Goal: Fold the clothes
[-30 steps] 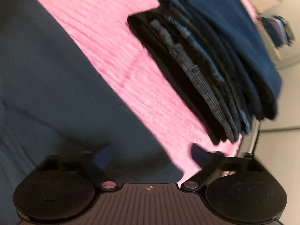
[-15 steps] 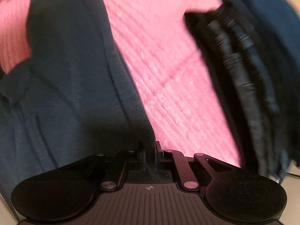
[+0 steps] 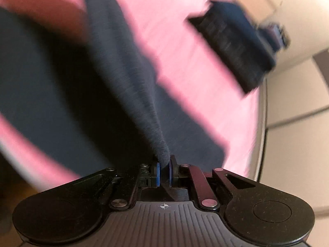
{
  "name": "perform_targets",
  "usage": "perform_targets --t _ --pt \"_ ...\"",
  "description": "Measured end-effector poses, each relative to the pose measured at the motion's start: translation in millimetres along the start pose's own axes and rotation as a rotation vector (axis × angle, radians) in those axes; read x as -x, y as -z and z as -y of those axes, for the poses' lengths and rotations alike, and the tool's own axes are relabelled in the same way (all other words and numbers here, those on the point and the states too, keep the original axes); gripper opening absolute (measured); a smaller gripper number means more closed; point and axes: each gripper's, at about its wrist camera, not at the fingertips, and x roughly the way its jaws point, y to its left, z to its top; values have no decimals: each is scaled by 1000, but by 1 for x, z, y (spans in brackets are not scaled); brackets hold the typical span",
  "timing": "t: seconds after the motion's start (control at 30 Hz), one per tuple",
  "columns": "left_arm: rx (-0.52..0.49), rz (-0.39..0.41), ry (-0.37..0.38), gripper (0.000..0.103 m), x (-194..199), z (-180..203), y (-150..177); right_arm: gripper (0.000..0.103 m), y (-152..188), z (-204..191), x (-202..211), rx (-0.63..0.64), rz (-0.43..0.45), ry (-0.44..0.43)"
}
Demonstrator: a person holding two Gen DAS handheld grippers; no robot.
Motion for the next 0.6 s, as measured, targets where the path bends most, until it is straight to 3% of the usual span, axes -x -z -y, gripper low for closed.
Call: perform_targets --t 0.1,0.2,0.4,0.6 --pt "15 1 77 1 -17 45 20 6 13 -22 -8 -83 -56 16" --pt "14 15 83 1 -27 74 26 6 14 -27 -10 -142 -52 40" --pt "52 3 41 1 -45 111 31 6 18 -28 -7 -104 36 59" --pt "173 -8 -105 2 -68 141 34 6 53 -55 -18 81 203 130"
